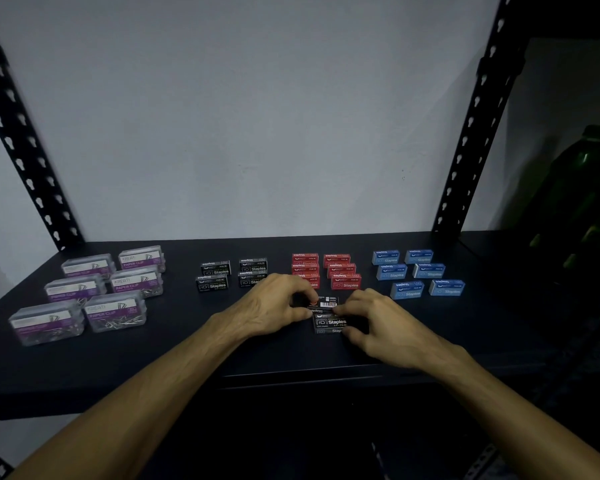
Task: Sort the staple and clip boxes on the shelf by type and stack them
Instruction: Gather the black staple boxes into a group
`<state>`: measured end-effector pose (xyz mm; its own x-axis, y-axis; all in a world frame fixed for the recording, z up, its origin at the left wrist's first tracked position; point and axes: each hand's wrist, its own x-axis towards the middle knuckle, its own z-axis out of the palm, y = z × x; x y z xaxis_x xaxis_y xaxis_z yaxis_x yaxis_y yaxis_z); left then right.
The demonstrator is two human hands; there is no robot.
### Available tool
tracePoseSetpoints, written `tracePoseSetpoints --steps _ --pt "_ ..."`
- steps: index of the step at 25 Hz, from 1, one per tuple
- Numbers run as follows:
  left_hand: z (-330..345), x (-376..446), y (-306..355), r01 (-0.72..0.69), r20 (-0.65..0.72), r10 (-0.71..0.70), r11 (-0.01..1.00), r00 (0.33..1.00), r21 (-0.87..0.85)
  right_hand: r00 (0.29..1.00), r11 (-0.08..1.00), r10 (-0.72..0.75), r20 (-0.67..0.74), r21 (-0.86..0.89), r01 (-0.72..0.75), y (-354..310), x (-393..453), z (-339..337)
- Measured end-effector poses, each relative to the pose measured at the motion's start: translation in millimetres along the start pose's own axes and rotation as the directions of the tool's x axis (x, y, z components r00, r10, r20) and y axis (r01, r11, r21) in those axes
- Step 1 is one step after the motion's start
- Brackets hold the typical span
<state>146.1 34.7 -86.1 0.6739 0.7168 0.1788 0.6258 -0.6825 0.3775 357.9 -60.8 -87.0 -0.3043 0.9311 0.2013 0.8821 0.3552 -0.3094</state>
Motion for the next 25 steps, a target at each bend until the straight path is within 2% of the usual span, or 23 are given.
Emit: tracePoseSetpoints --steps 9,18,25 --pt "-2.3 2.7 2.9 0.004 -0.026 -0.005 0.999 1.000 -0.046 0.998 0.998 0.044 -0.042 0.043 -0.042 2.0 -9.3 -1.5" --pt "-0.8 7.1 0.7 0.014 -0.064 -0.017 0.999 0.998 -0.033 0.999 0.999 0.040 0.015 0.012 -0.040 5.5 -6.7 -0.8" --pt "3.4 8.2 -1.0 0.011 -0.119 -0.018 0.998 0.993 -0.060 0.997 0.998 0.047 -0.055 0.049 -0.044 2.6 -9.1 -1.3"
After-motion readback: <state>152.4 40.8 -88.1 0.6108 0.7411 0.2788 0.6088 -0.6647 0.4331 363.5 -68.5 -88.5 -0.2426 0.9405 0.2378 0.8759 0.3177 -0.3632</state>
